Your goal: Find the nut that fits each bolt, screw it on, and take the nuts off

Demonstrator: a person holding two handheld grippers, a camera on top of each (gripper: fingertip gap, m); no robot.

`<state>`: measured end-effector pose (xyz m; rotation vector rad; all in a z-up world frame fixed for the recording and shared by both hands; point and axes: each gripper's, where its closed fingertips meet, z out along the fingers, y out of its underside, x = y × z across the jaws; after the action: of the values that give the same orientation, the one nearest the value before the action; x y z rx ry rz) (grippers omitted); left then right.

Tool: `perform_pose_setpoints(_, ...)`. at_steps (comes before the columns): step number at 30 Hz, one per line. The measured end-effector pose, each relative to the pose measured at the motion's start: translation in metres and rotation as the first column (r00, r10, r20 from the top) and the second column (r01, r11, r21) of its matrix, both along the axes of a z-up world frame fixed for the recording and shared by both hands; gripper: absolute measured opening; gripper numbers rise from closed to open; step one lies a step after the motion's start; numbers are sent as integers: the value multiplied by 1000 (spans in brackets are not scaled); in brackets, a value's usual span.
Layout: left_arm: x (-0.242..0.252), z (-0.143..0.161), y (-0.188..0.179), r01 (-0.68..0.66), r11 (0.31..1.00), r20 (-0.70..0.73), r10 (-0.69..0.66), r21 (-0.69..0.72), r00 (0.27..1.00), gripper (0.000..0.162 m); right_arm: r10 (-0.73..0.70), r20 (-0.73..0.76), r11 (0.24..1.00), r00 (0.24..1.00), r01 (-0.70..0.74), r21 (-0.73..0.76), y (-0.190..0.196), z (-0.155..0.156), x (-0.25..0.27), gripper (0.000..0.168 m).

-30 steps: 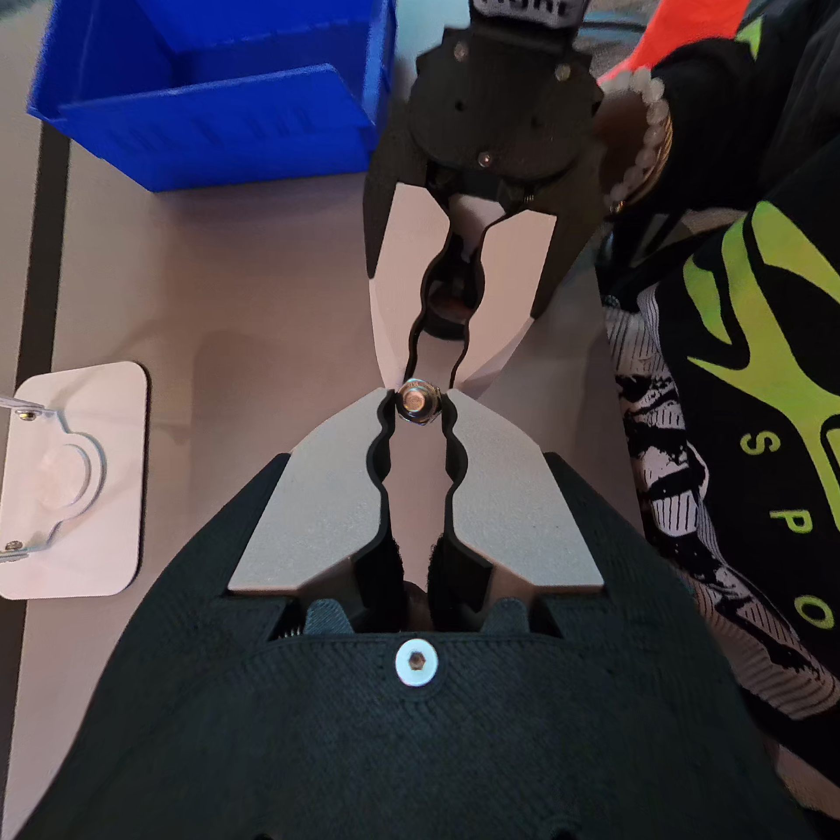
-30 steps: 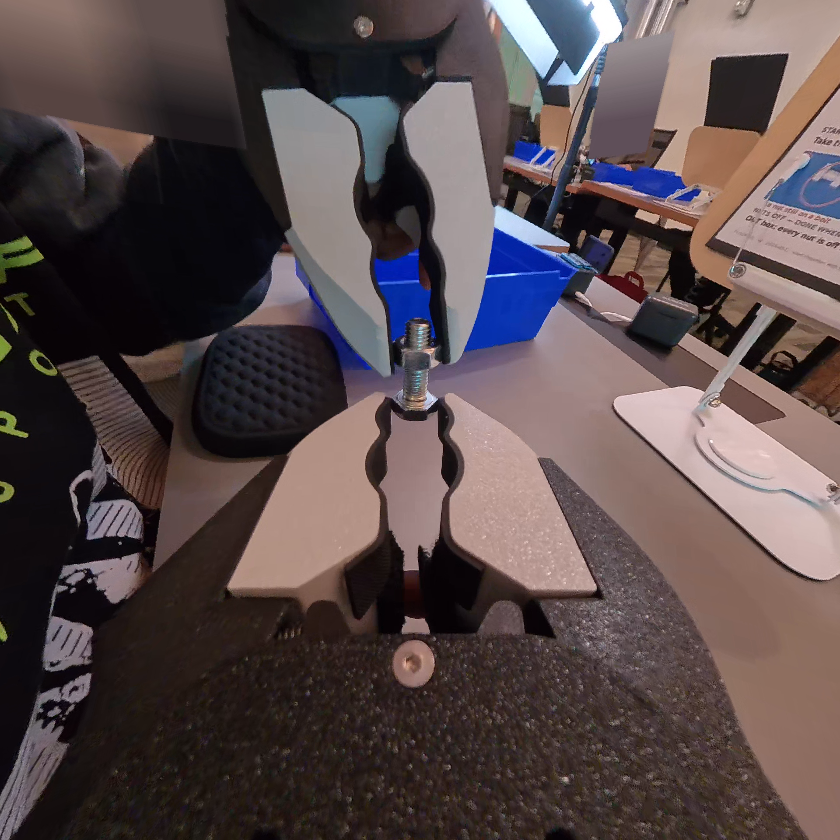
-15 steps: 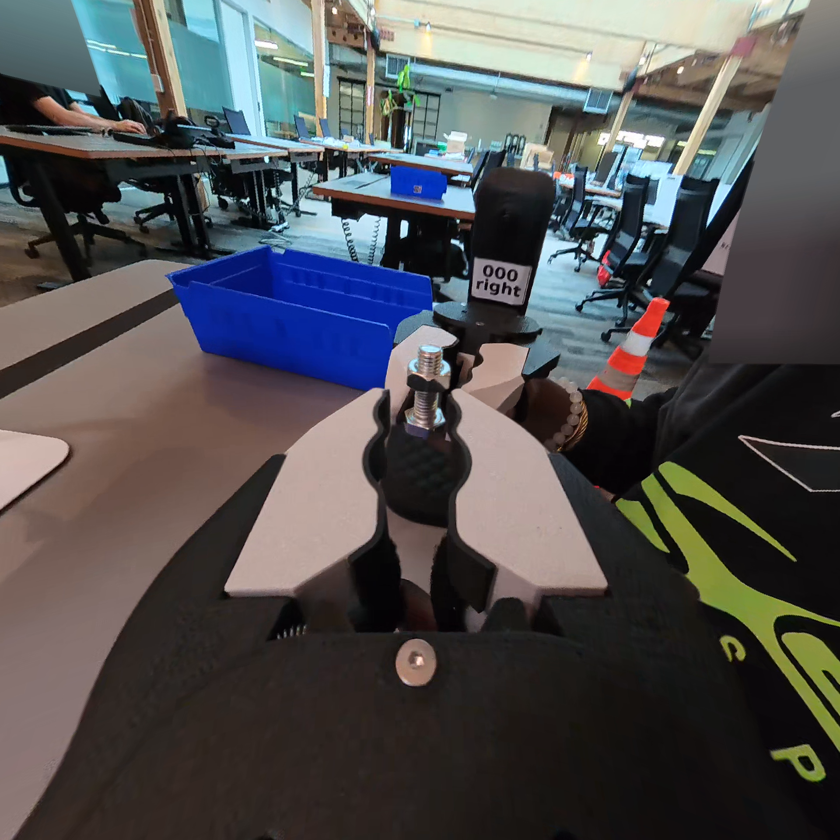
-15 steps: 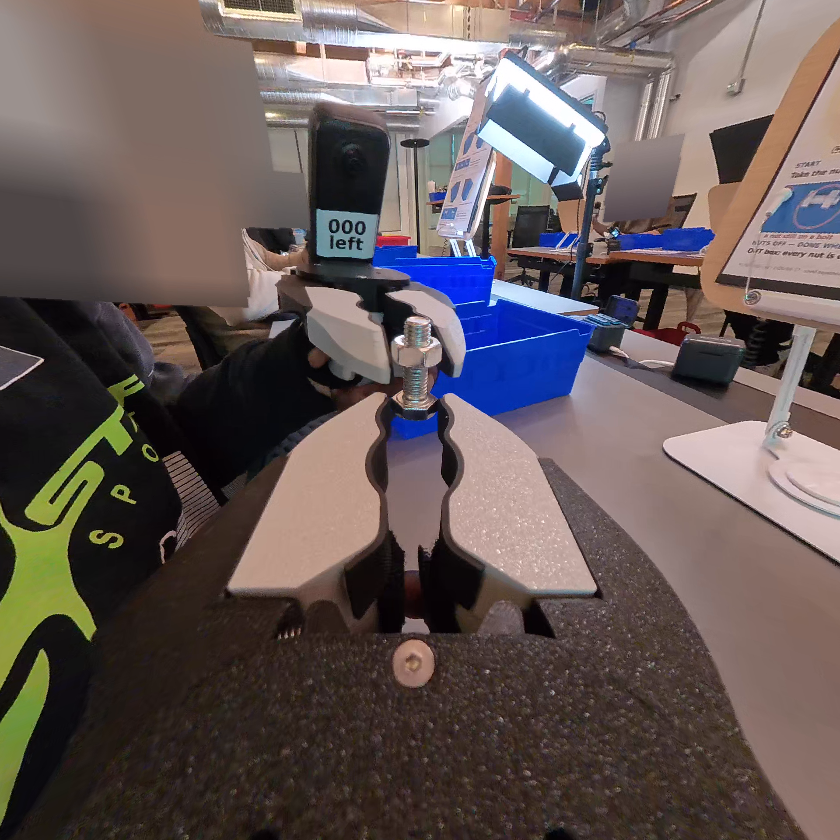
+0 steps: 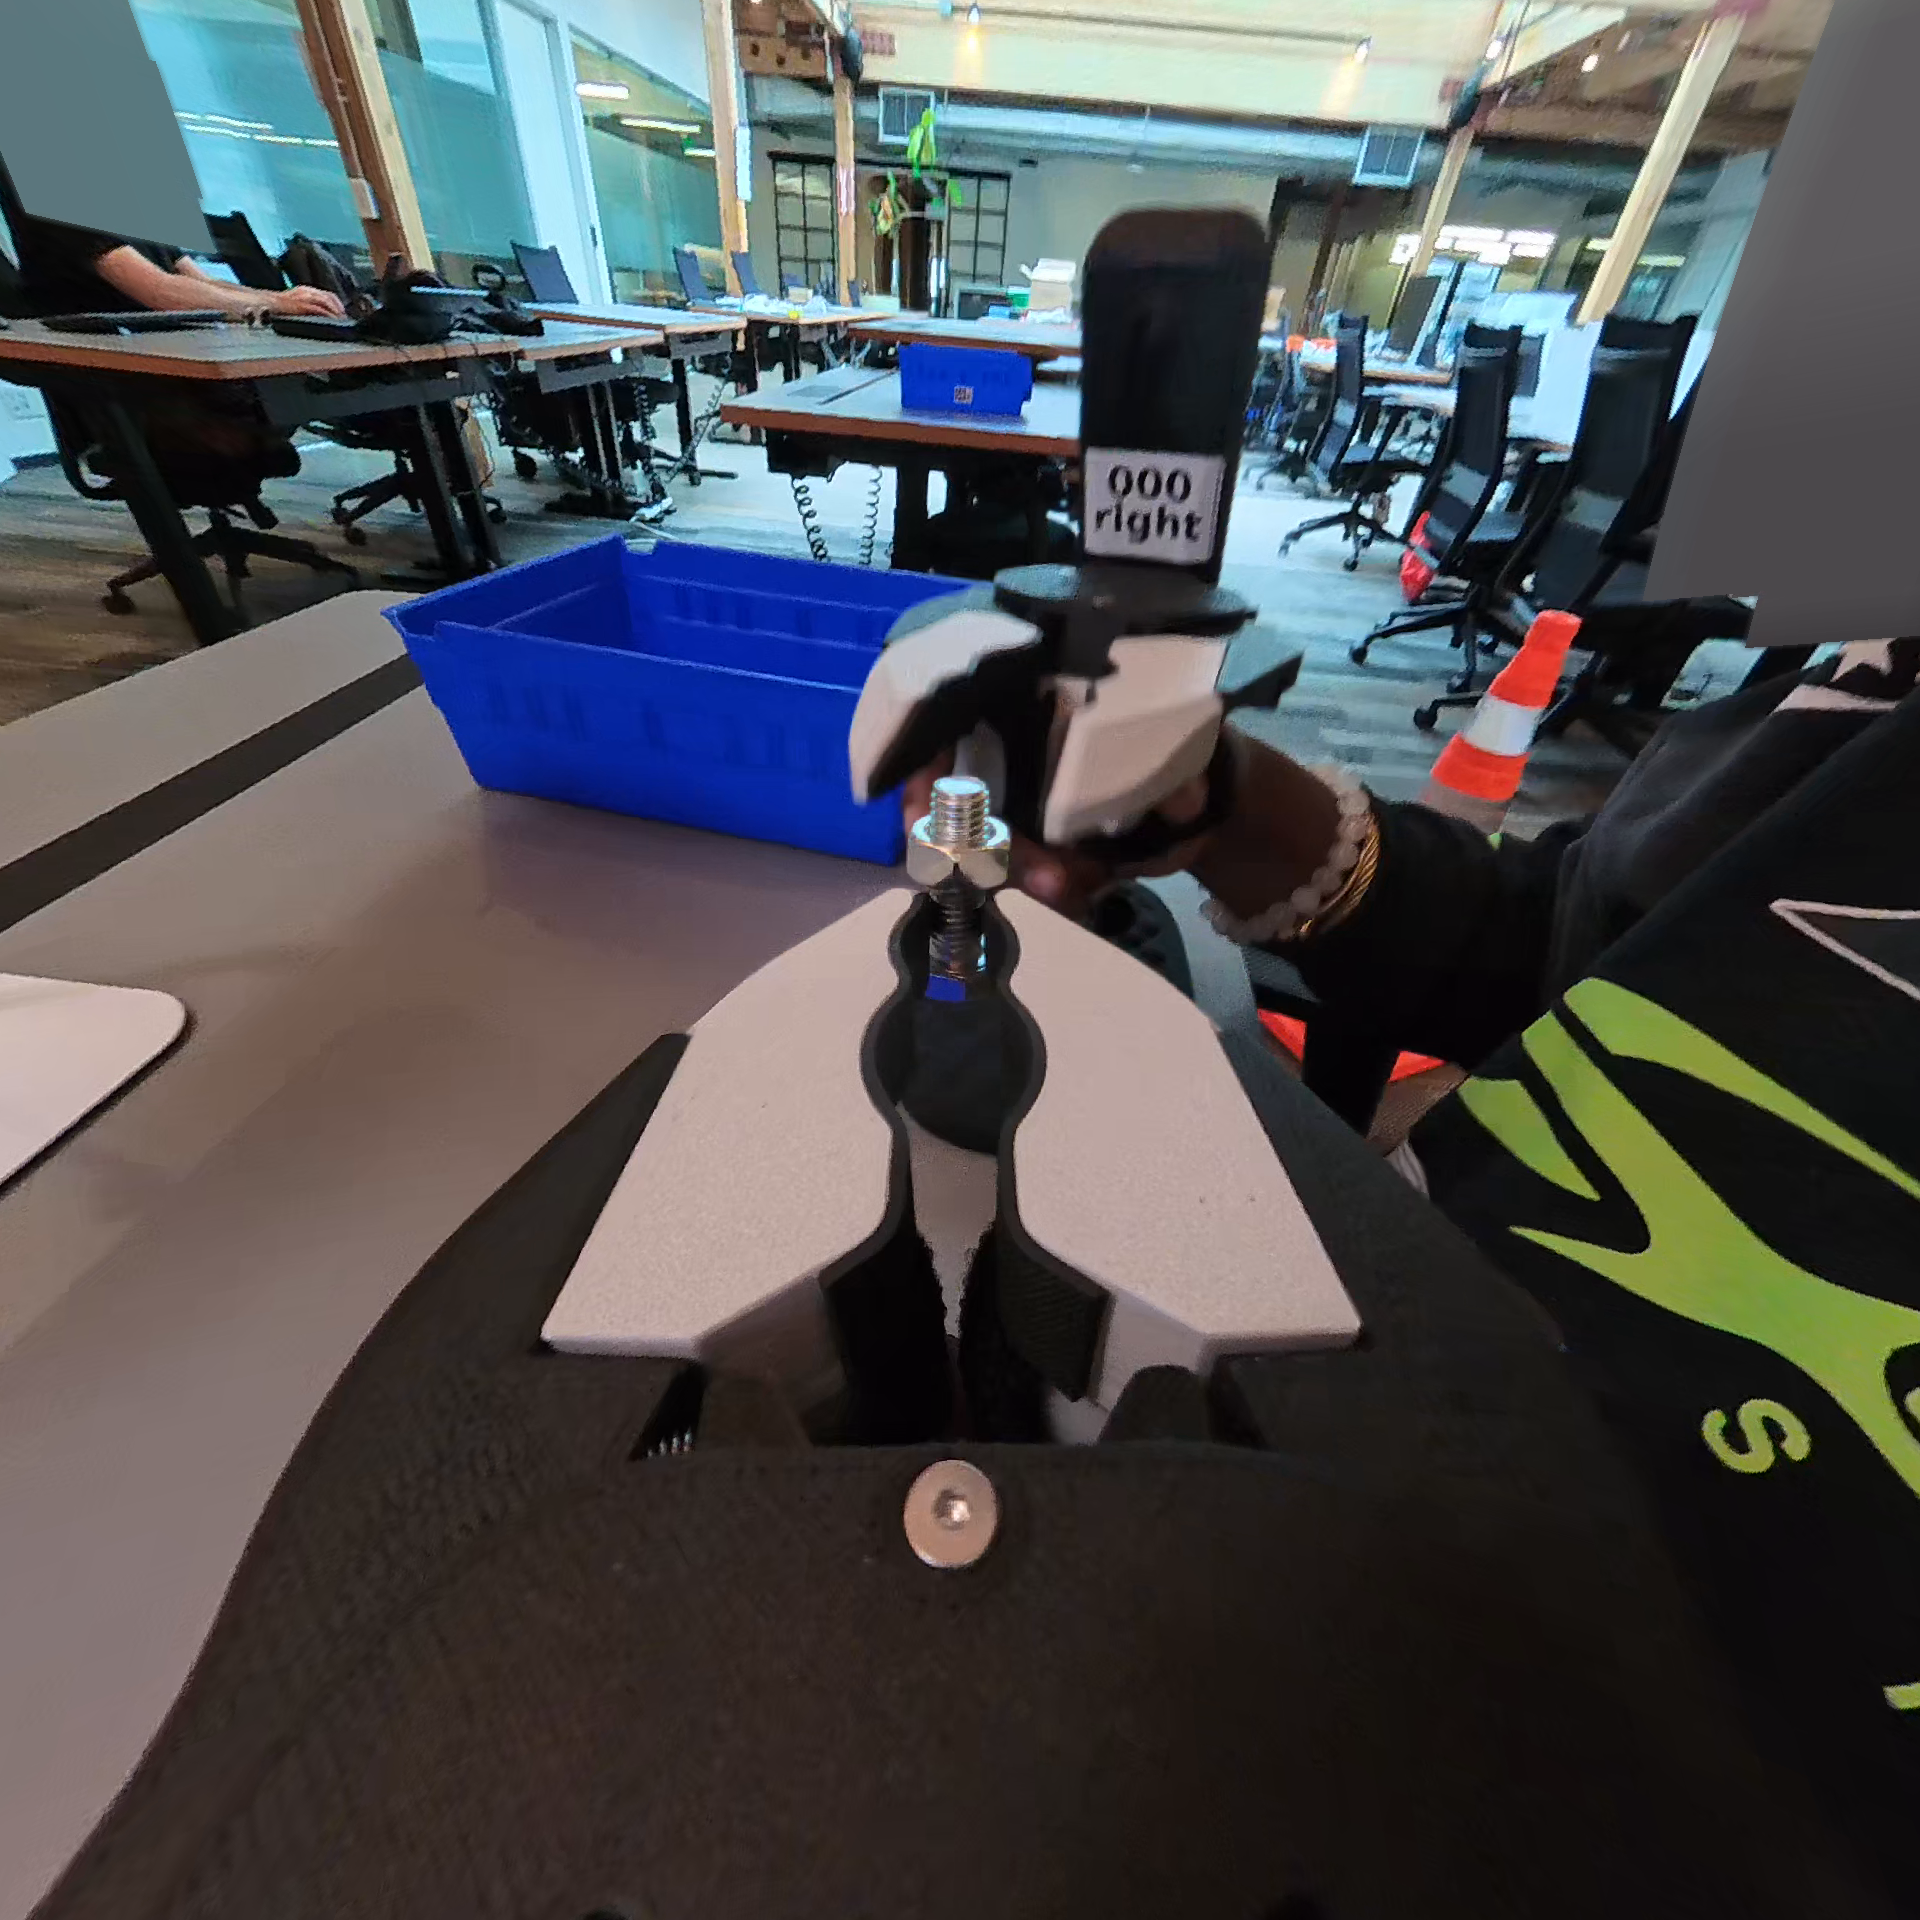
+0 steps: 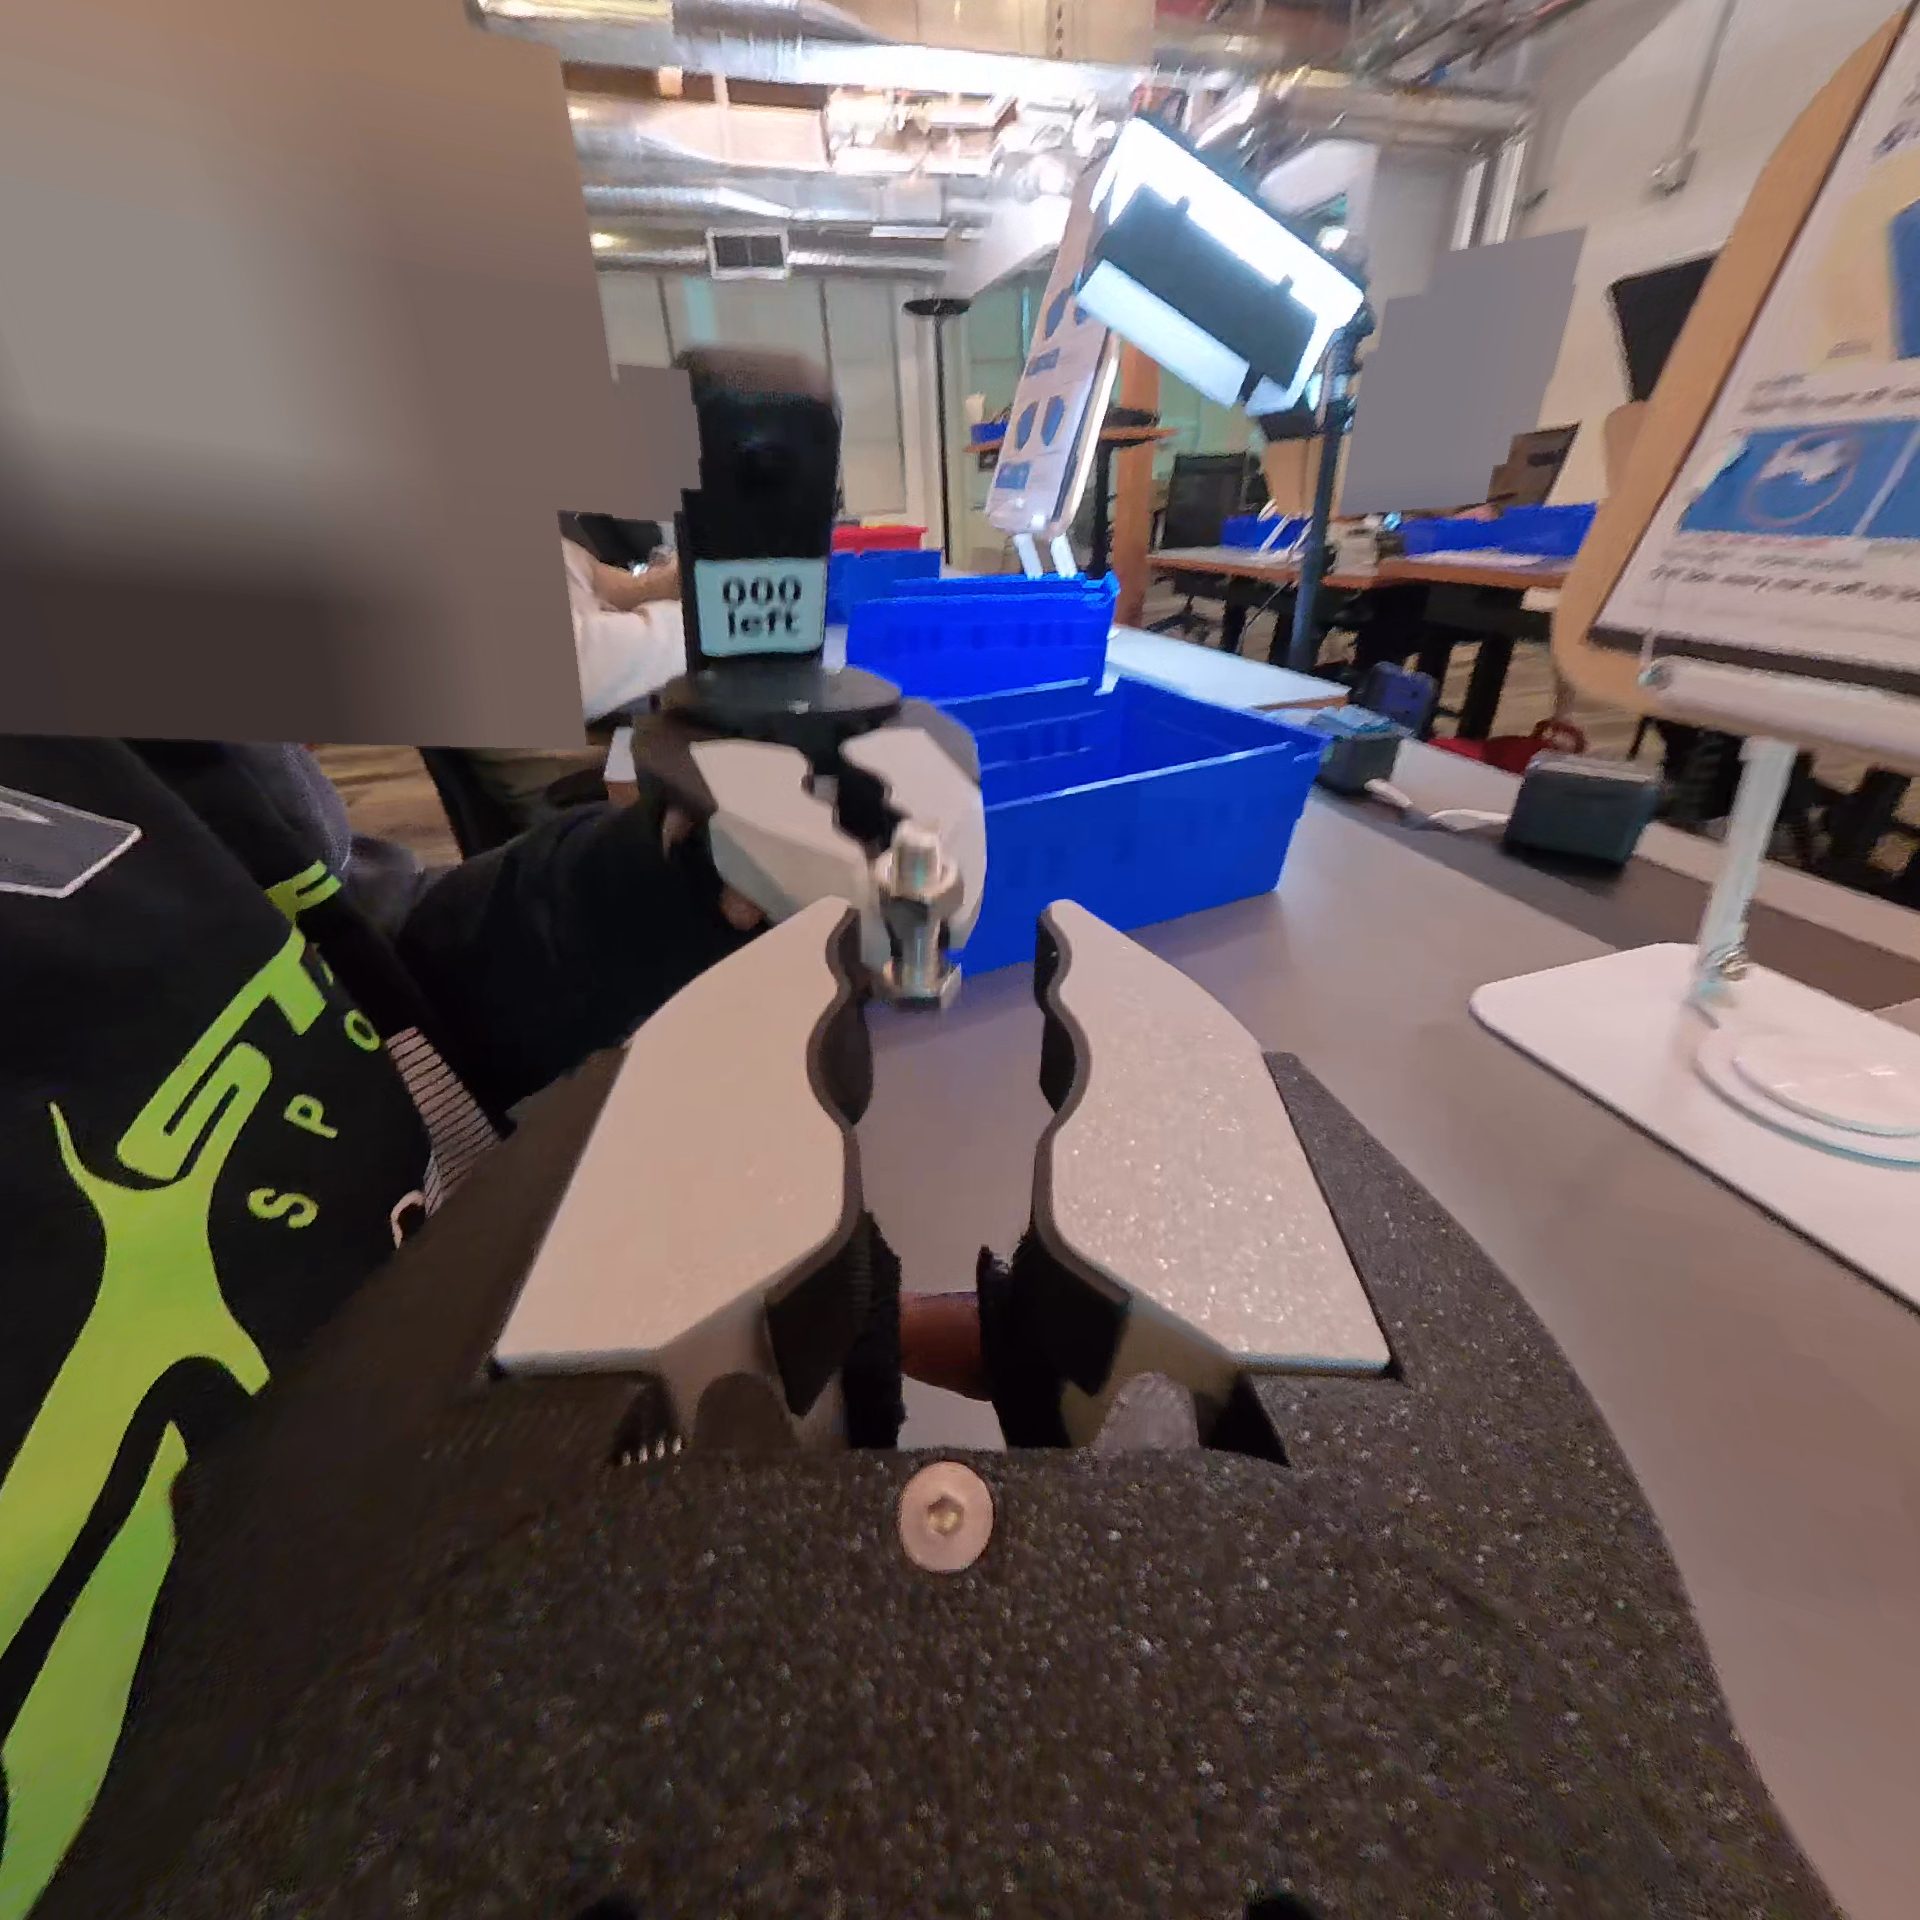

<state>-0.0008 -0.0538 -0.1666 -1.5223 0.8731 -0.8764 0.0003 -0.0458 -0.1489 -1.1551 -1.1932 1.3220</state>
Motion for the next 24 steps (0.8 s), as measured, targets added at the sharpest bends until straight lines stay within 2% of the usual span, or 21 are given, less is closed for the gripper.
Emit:
perform_pose_setpoints(2,2,-5,-1,4,1000,-21,-4,4,1000,10,-22,-10,999,1000,22,26,0,5,2,24)
perform_pose_setpoints(12,8,-12,-4,23,1000,-65,-22,11,998,10,25,34,999,999,-26,30,-10,-4,-6,15)
perform_pose_setpoints(18,8,-13,-2,15,1000,-39,-15,4,999,11,22,51,998,998,-24,52,-10,-5,-5,9)
perform_pose_setpoints(20,8,-19,2,-10,1000,-50,10,5,999,31,6,46,999,999,-8,47,-7,-4,-3,9)
perform_pose_setpoints(24,16,-34,2,-26,1000,-51,26,-2,998,35,19,24,999,1000,-20,25,-9,-1,-4,9)
